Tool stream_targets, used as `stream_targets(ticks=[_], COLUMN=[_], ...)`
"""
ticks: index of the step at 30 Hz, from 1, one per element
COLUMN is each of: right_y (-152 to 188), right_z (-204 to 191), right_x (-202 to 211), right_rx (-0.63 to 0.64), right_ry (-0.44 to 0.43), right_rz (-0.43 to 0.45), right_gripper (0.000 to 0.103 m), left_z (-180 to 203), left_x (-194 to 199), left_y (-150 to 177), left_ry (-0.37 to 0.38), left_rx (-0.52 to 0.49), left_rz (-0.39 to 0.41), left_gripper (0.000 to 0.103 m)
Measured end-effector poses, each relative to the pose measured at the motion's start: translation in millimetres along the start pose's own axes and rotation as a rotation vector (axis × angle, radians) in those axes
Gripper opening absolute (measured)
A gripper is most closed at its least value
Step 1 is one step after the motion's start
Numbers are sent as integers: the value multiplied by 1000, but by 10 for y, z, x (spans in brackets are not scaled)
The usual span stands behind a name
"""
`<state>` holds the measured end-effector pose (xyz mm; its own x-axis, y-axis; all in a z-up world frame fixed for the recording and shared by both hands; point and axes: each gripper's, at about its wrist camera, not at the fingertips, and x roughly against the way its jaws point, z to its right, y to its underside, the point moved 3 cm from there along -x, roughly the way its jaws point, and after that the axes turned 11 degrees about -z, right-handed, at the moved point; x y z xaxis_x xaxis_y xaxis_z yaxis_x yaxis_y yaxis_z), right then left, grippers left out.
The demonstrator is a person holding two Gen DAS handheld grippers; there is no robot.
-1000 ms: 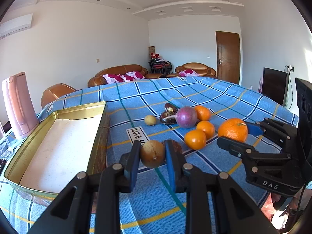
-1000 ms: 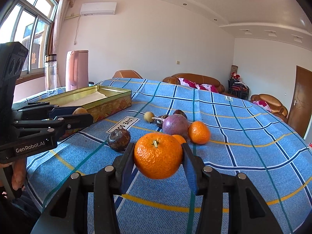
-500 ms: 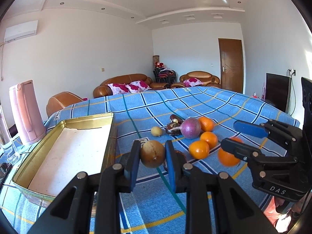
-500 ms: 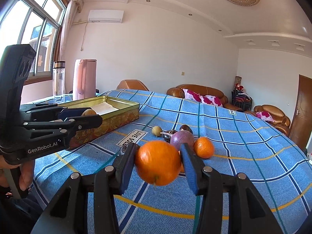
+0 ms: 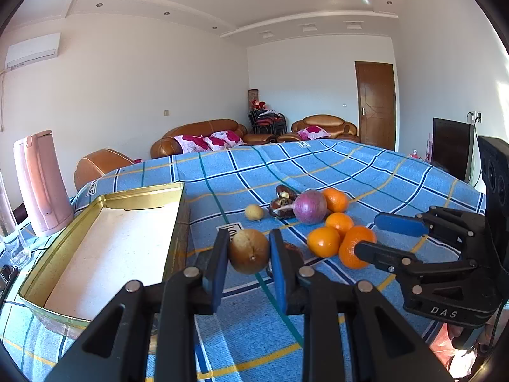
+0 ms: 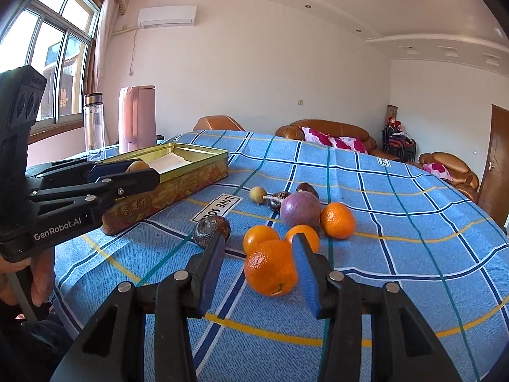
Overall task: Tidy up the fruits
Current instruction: 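Carry tan fruit with left tool while right tool carries orange over tin tray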
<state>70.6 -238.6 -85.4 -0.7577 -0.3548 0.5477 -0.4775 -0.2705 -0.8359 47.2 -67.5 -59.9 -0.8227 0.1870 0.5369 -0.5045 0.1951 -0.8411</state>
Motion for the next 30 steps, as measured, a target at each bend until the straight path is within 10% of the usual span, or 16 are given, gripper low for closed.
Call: stream_targets(ticks=[11,30], right_y=[29,-252], right_z=[20,-152], right_x=[-320,43], right_rx=[-6,31], right_ry=[20,-22], right_rz=[-176,24], right_gripper=[49,47], left_z=[-34,-145], left_x=[-71,9], left_y=[28,-25], left_ry=[12,-56], left_rx=[10,12], left_rz=[-27,10], left_gripper=[27,27])
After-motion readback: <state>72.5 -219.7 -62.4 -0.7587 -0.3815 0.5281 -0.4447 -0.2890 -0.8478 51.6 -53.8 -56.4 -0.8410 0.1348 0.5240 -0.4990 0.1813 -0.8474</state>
